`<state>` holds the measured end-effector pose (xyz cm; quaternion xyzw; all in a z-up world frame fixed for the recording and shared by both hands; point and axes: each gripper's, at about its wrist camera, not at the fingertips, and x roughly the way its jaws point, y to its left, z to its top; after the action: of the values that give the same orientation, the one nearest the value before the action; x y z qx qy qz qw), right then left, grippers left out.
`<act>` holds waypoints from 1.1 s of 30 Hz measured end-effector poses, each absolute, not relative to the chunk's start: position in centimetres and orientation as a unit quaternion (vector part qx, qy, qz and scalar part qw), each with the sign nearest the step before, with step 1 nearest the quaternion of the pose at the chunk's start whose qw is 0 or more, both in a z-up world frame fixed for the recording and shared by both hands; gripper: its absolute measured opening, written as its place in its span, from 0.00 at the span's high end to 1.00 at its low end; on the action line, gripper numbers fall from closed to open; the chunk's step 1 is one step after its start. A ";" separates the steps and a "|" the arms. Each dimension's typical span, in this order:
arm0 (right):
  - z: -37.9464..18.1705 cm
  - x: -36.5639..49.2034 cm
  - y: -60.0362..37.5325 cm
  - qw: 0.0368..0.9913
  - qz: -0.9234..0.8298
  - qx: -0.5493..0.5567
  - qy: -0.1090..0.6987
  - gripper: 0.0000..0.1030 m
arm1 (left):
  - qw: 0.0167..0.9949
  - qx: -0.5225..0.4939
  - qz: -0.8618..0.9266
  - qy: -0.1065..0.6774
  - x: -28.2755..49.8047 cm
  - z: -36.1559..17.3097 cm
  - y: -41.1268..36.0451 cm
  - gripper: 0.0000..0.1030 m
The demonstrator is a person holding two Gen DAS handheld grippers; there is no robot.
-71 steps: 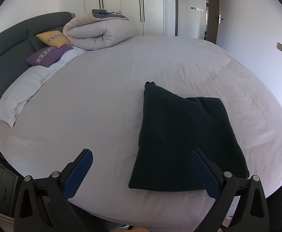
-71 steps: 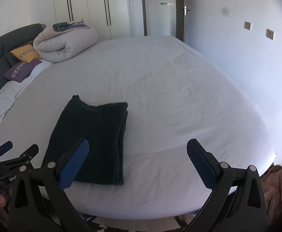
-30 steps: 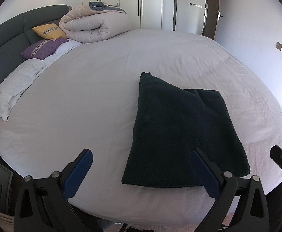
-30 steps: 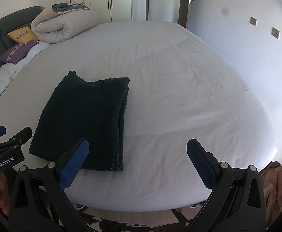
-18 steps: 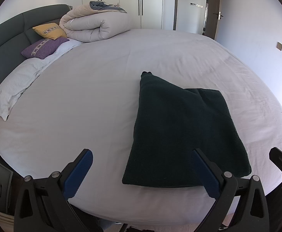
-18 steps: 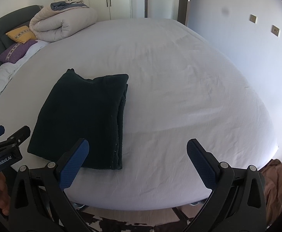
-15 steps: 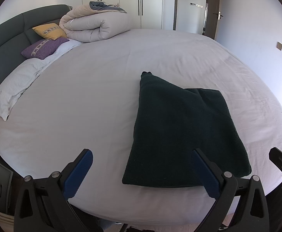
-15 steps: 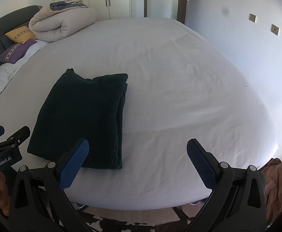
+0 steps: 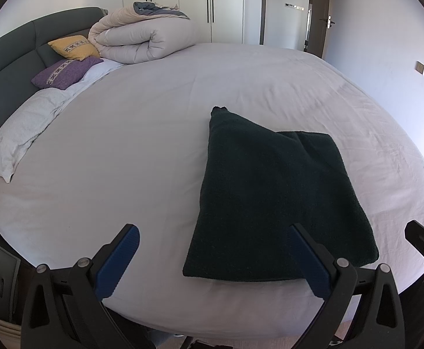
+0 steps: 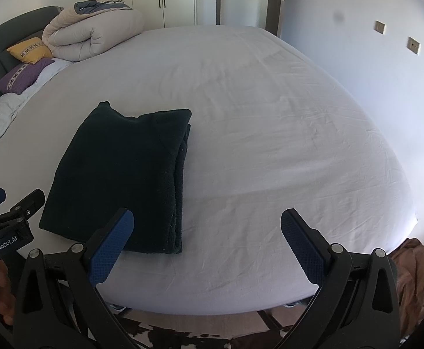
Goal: Fold small clothes
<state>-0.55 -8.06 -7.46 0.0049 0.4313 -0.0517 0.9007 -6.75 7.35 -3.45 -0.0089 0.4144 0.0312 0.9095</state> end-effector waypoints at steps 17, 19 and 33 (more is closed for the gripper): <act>-7.5 -0.6 -7.9 0.900 -0.053 0.006 0.432 0.00 | 0.908 -0.008 0.029 0.417 -6.8 -3.7 7.7 0.00; -7.5 -0.6 -7.9 0.900 -0.053 0.006 0.432 0.00 | 0.908 -0.007 0.029 0.417 -6.8 -3.7 7.6 0.00; -7.6 -0.6 -8.0 0.900 -0.053 0.006 0.433 0.00 | 0.908 -0.006 0.029 0.417 -6.9 -3.7 7.7 0.00</act>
<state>-0.58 -8.01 -7.57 0.0064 0.4327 -0.0530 0.9000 -6.85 7.68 -3.72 -0.0057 0.4174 0.0291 0.9082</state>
